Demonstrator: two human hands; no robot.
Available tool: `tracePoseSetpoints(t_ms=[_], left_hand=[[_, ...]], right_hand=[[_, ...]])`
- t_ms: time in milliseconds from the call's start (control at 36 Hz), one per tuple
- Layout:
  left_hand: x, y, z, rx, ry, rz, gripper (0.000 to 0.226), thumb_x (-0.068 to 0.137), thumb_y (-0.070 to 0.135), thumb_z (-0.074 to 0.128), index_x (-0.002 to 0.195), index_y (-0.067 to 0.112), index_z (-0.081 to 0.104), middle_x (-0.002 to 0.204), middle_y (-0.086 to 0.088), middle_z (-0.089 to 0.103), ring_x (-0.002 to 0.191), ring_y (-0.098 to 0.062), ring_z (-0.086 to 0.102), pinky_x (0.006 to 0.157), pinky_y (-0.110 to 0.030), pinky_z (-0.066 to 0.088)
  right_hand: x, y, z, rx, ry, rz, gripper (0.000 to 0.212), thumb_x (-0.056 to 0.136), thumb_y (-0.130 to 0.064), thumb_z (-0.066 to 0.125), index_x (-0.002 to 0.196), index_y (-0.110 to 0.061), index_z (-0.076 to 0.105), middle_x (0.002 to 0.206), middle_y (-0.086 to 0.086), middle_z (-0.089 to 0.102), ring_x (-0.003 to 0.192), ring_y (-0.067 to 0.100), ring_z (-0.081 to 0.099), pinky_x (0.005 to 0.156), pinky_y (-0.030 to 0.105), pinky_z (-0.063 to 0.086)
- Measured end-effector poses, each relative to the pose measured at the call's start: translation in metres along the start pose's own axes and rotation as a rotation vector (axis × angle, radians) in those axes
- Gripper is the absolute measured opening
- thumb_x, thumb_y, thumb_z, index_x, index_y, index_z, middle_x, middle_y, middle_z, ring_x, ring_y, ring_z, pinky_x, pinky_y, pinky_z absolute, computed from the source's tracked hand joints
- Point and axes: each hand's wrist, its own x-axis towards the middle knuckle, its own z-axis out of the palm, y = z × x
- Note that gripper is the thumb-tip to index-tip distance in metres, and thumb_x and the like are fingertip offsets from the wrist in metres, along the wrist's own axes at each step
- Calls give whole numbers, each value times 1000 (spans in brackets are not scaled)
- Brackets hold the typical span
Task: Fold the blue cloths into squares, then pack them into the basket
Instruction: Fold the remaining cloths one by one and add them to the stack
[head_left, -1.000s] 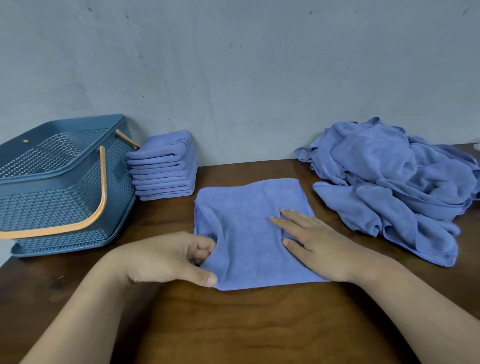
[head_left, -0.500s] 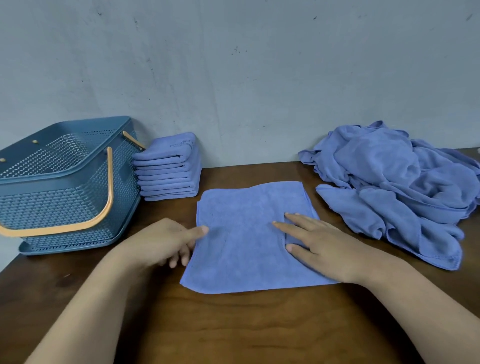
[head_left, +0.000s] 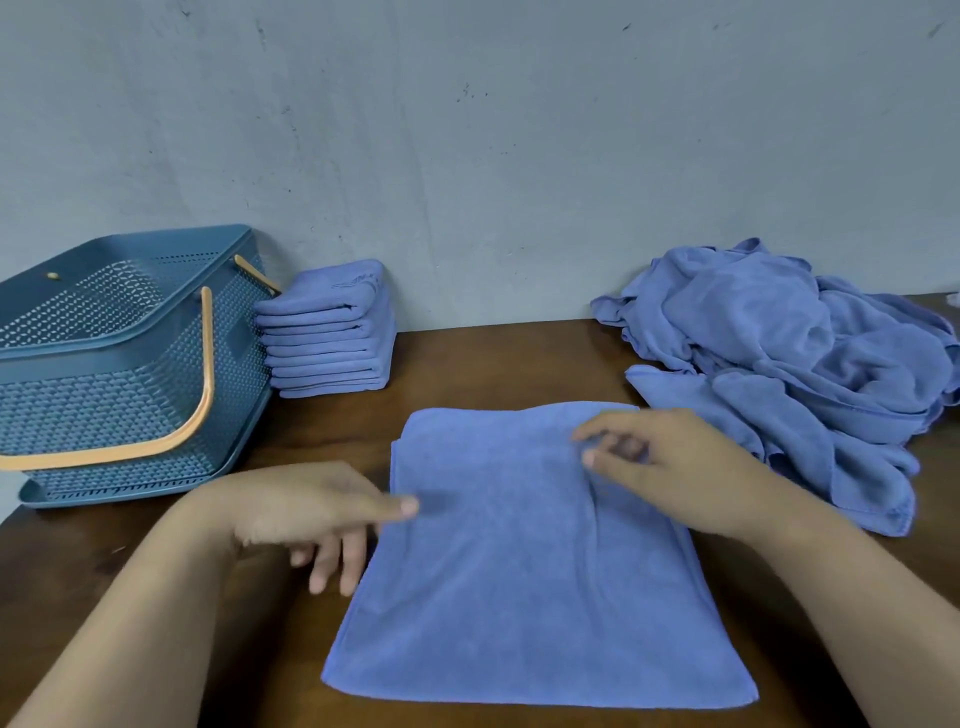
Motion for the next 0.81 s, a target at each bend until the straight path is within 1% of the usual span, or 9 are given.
tracePoseSetpoints(t_ms=[83,167,250,333,417,528,667,722,806], left_hand=[[19,-5,-1,-229,313,22,63,100,71,48,104,18,82,68,-13,65,45,-18,46,46,-26,24],[39,-5,2,-397,570,31,50,103,58,54,90,15,78,66,-8,60,46,-18,41,49,-27,24],[49,-2,9,-404,695,44,46,101,54,61,75,17,71,68,-2,62,52,-14,47,51,-27,31],[52,4,17,-441,769,128,36,98,50,67,78,23,77,72,2,65,61,-12,53,59,-28,40],[57,5,22,-441,849,225,21,96,40,73,88,21,77,87,-4,74,77,-12,63,77,-33,48],[61,4,27,-498,900,280,2,98,25,71,98,23,70,93,2,80,95,-36,72,91,-56,56],[64,-1,25,-568,917,368,34,101,1,59,112,33,63,108,4,80,100,-29,72,100,-60,52],[69,-3,25,-545,881,347,46,101,-2,54,116,40,66,114,7,79,108,-23,73,104,-56,52],[78,-8,25,-469,859,281,50,101,2,52,117,43,75,123,18,75,122,-9,67,112,-44,51]], right_hand=[[12,23,14,-40,305,119,24,99,-33,67,122,-40,69,108,-16,65,98,11,62,91,38,54],[18,36,19,-258,295,272,43,101,-42,59,144,-39,56,124,0,56,120,27,49,103,42,45],[21,37,21,-323,241,345,47,102,-48,56,148,-41,51,123,5,56,121,31,46,102,45,44],[24,35,23,-341,245,316,41,102,-41,59,143,-40,57,110,-4,53,114,29,49,96,47,49],[24,37,23,-266,299,274,34,98,-28,64,129,-42,65,97,-12,52,103,24,52,90,49,52],[26,45,20,-117,332,228,33,98,-14,64,117,-41,69,90,-10,55,86,17,57,81,39,53],[24,35,11,52,358,228,40,98,0,55,112,-34,71,104,1,61,65,19,54,62,29,48],[21,34,6,71,333,274,42,98,2,51,112,-31,74,103,1,67,59,18,51,51,18,42],[18,36,3,59,280,352,46,98,4,48,119,-29,74,100,-2,70,58,19,55,45,14,39]])
